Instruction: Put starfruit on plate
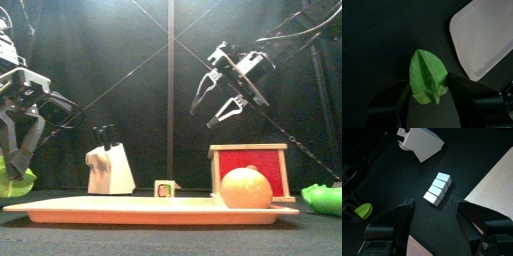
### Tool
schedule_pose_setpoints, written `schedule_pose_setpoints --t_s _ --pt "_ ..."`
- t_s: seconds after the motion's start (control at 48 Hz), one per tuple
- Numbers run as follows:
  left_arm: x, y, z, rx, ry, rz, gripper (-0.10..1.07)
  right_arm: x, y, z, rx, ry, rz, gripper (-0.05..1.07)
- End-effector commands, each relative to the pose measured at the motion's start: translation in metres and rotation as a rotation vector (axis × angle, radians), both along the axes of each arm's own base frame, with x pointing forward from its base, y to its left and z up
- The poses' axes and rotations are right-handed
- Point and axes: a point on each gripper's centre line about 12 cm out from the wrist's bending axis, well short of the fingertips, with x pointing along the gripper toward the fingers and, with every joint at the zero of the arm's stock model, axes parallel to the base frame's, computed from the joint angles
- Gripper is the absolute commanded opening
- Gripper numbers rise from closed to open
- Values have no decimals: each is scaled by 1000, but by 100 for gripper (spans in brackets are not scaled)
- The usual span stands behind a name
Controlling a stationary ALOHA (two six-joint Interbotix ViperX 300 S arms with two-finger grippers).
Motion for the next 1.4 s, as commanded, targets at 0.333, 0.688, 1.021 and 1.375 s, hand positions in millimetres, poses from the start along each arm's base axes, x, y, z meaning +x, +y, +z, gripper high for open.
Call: schedule_pose_setpoints --t_s 0.333,0.688,1.021,1.375 --pt "11 -2 13 19 -58 -33 76 1 -2 10 -13 -27 -19 90" --pt "35 -7 35 34 -166 -82 76 1 -2 10 -17 -26 -21 90" --pt "54 -12 40 -12 -288 -101 76 -1 -1 10 -17 -26 -17 90" --pt "79 -10 32 -40 -339 -87 76 -2 -1 10 -17 -25 -17 90"
